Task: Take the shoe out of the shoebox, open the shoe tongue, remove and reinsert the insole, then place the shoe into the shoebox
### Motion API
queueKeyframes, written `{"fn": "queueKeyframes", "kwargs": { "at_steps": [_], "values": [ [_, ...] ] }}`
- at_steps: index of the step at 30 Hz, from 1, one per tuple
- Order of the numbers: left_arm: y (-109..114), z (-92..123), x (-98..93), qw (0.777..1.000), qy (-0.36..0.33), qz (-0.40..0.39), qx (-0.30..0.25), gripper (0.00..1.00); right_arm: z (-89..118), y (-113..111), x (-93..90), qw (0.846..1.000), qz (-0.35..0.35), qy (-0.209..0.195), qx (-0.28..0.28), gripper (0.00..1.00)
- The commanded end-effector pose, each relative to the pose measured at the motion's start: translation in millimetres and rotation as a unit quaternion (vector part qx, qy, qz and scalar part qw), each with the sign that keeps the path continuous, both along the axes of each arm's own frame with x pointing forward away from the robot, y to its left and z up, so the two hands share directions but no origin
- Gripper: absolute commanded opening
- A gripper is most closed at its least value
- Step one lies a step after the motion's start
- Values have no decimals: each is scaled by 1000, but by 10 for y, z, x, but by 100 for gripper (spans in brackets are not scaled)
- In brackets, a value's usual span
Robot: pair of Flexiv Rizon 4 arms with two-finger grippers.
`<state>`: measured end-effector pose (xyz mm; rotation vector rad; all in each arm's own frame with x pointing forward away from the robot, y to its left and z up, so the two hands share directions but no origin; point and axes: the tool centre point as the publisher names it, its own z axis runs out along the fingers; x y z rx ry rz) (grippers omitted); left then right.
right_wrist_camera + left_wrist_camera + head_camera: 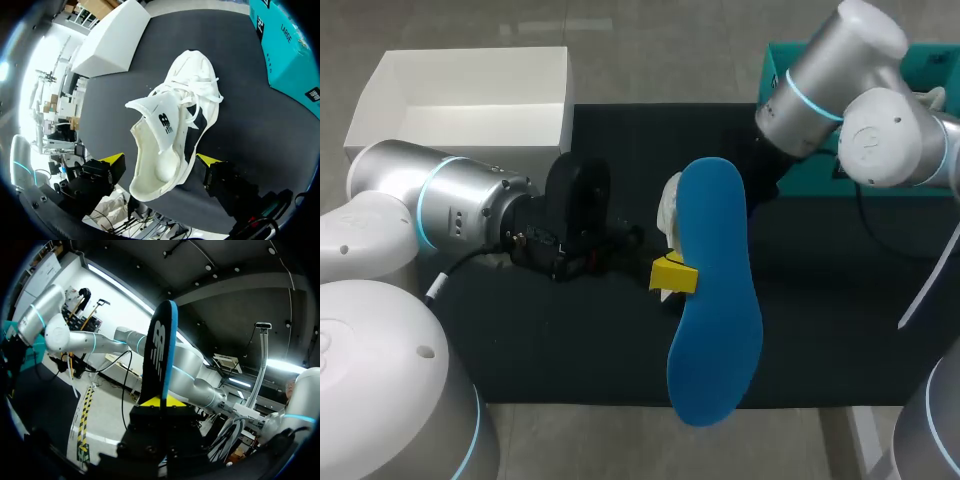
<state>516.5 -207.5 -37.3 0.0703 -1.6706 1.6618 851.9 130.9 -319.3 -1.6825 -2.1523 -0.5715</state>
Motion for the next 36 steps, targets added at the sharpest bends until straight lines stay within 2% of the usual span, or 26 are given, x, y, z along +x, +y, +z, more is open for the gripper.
{"fn": "queueKeyframes", "kwargs": {
  "at_steps": [1, 15, 17, 19, 20, 25, 28, 30, 32, 36],
  "values": [
    [-17, -11, -2, 1000, 0, 0, -1, 0, 196, -300, -128, 1000, 2, -8, 16, 100],
    [-17, -11, -2, 1000, 0, 0, -1, 0, 196, -300, -128, 1000, 2, -8, 16, 100],
    [-17, -11, -2, 1000, 0, 0, -1, 0, 333, -344, -116, 992, -32, -1, 122, 100],
    [-17, -11, -2, 1000, 0, 0, -1, 0, 499, -459, -116, 968, -73, -2, 239, 100],
    [-17, -11, -2, 1000, 0, 0, -1, 0, 588, -511, -127, 957, -79, -5, 279, 100],
    [-17, -11, -2, 1000, 0, 0, -1, 0, 1010, -626, -246, 930, -83, -17, 357, 100],
    [-17, -11, -2, 1000, 0, 0, -1, 0, 1253, -648, -336, 912, -77, -12, 402, 100],
    [-17, -11, -2, 1000, 0, 0, -1, 0, 1400, -627, -407, 906, -78, 0, 416, 100],
    [15, -77, 41, 999, -37, -6, 10, 0, 1478, -624, -450, 897, -85, 8, 435, 100],
    [37, -173, 129, 996, -91, 2, 3, 0, 1589, -592, -510, 892, -84, 15, 443, 100]
  ]
}}
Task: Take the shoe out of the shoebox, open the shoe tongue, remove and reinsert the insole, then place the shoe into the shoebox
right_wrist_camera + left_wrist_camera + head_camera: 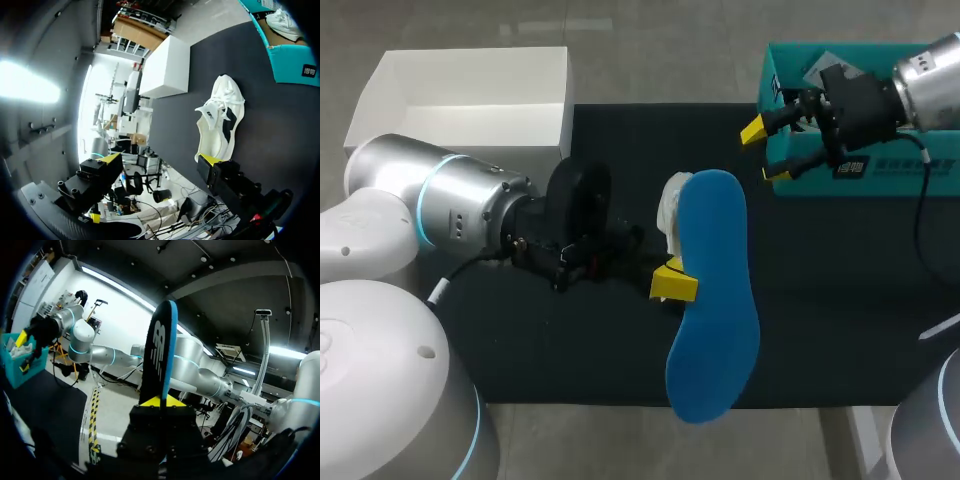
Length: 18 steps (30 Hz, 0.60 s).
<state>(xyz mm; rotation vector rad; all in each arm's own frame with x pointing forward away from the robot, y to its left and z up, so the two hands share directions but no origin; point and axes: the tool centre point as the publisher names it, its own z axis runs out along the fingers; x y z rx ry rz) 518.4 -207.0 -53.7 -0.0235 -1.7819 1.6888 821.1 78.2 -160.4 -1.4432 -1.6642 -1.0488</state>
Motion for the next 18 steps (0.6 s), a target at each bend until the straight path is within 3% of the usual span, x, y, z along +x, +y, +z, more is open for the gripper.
{"fn": "queueKeyframes", "kwargs": {
  "at_steps": [1, 7, 11, 13, 16, 18],
  "values": [
    [33, -18, 122, 999, -36, -3, -3, 0, 17, -59, -209, 984, -46, 2, 170, 100],
    [50, -79, 277, 983, -182, 7, -13, 0, 94, -37, -210, 983, -43, 12, 178, 100],
    [95, -58, 359, 959, -282, 8, -15, 0, 123, -37, -199, 985, -35, 19, 170, 100],
    [151, -30, 427, 941, -339, 12, -4, 0, 143, -51, -193, 986, -37, 16, 162, 100],
    [222, 14, 563, 895, -446, 10, 20, 0, 178, -65, -183, 986, -36, 17, 162, 100],
    [255, 20, 627, 878, -476, 24, 29, 0, 203, -66, -173, 986, -34, 16, 161, 100]
  ]
}}
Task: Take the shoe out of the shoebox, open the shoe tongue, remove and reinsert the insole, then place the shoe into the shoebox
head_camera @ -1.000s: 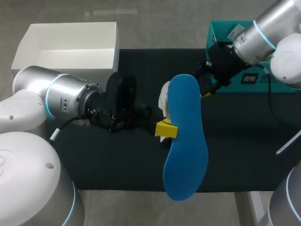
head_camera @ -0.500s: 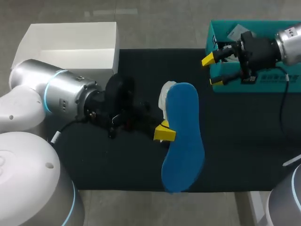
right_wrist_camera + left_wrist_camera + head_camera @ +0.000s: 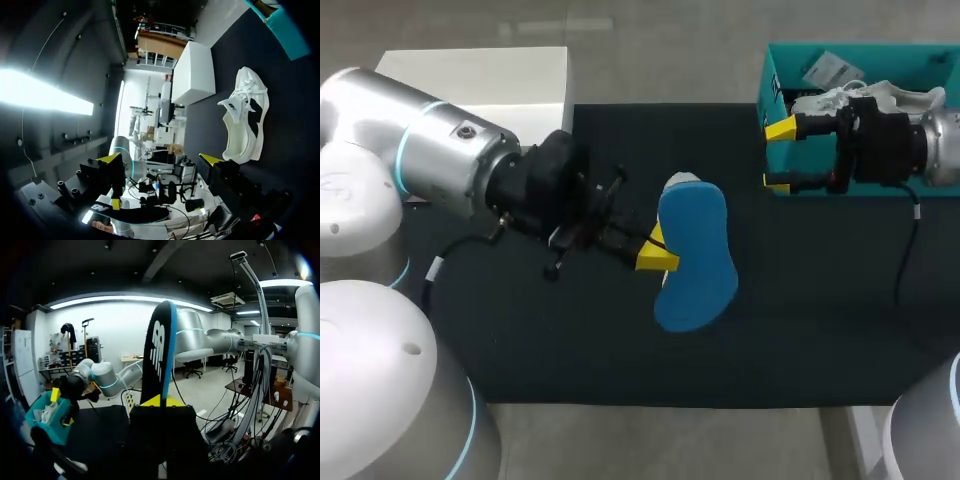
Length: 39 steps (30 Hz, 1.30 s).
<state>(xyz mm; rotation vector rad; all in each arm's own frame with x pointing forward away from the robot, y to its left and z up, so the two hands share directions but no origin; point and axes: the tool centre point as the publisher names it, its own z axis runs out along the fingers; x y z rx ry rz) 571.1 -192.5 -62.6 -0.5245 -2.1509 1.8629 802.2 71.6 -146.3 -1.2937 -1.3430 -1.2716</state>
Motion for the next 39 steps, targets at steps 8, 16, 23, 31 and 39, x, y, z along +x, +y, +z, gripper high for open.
{"fn": "queueKeyframes", "kwargs": {
  "at_steps": [8, 16, 23, 31, 39],
  "values": [
    [135, 89, 133, 977, -206, 47, 36, 0, 71, -16, 30, 1000, -13, 1, -8, 100],
    [135, 89, 133, 977, -206, 47, 36, 0, 71, -16, 30, 1000, -13, 1, -8, 100],
    [185, -102, 622, 917, -398, 8, -39, 0, 63, 2, 19, 999, -30, 21, 8, 100],
    [160, -87, 1051, 836, -545, -45, -36, 0, 172, 62, 3, 999, -25, 24, 31, 100],
    [149, -69, 1144, 818, -574, -35, -19, 0, 131, 88, 20, 998, -21, 35, 48, 100]
  ]
}}
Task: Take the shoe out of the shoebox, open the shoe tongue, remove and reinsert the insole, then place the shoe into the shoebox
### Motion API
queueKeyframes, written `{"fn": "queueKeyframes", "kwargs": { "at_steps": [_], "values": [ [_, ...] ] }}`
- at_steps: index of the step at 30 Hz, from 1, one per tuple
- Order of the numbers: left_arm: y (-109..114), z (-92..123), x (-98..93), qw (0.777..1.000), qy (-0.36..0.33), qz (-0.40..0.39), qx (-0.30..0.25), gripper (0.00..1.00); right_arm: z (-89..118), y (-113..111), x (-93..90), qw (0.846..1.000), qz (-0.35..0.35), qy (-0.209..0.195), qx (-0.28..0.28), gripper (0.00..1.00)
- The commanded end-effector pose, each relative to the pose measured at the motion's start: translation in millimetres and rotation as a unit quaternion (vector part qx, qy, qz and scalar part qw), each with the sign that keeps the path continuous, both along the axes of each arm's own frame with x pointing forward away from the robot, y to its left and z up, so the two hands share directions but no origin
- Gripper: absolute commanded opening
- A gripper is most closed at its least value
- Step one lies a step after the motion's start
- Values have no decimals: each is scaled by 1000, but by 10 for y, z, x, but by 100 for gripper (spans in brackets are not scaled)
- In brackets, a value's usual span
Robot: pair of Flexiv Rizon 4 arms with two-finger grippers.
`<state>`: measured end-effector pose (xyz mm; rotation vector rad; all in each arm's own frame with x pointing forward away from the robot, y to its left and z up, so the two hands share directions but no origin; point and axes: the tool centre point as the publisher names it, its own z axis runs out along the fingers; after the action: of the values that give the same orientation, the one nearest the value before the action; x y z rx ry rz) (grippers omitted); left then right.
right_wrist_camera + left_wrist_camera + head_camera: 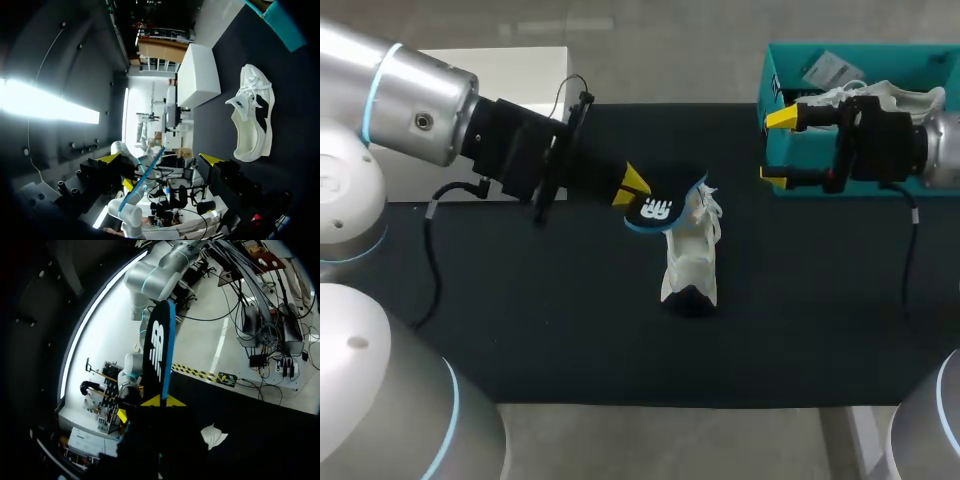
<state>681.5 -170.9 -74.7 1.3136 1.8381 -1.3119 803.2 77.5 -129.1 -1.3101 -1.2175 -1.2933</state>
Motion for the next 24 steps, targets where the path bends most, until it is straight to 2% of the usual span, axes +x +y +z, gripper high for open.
{"fn": "queueKeyframes", "kwargs": {
  "at_steps": [1, 7, 12, 17, 19, 22, 23, 24],
  "values": [
    [-67, 53, 40, 996, -88, -15, 21, 0, -44, 42, 10, 1000, 6, 9, 16, 100],
    [-67, 53, 40, 996, -88, -15, 21, 0, 12, 137, 2, 999, 22, 28, 25, 100],
    [-180, -64, 158, 998, -64, 9, -19, 0, 113, 179, -7, 999, 23, 19, 15, 100],
    [-275, -305, 393, 989, -146, 0, -12, 0, 249, 248, -39, 999, 31, 4, 9, 100],
    [-325, -374, 468, 979, -205, -14, -4, 0, 275, 280, -46, 999, 38, 3, 1, 100],
    [-403, -422, 556, 968, -249, -20, 5, 0, 275, 313, -50, 999, 41, 5, -8, 100],
    [-423, -439, 571, 969, -244, -17, 9, 0, 271, 324, -50, 999, 41, 5, -12, 100],
    [-446, -463, 595, 968, -250, -15, 11, 0, 261, 334, -49, 999, 42, 6, -16, 94]
  ]
}}
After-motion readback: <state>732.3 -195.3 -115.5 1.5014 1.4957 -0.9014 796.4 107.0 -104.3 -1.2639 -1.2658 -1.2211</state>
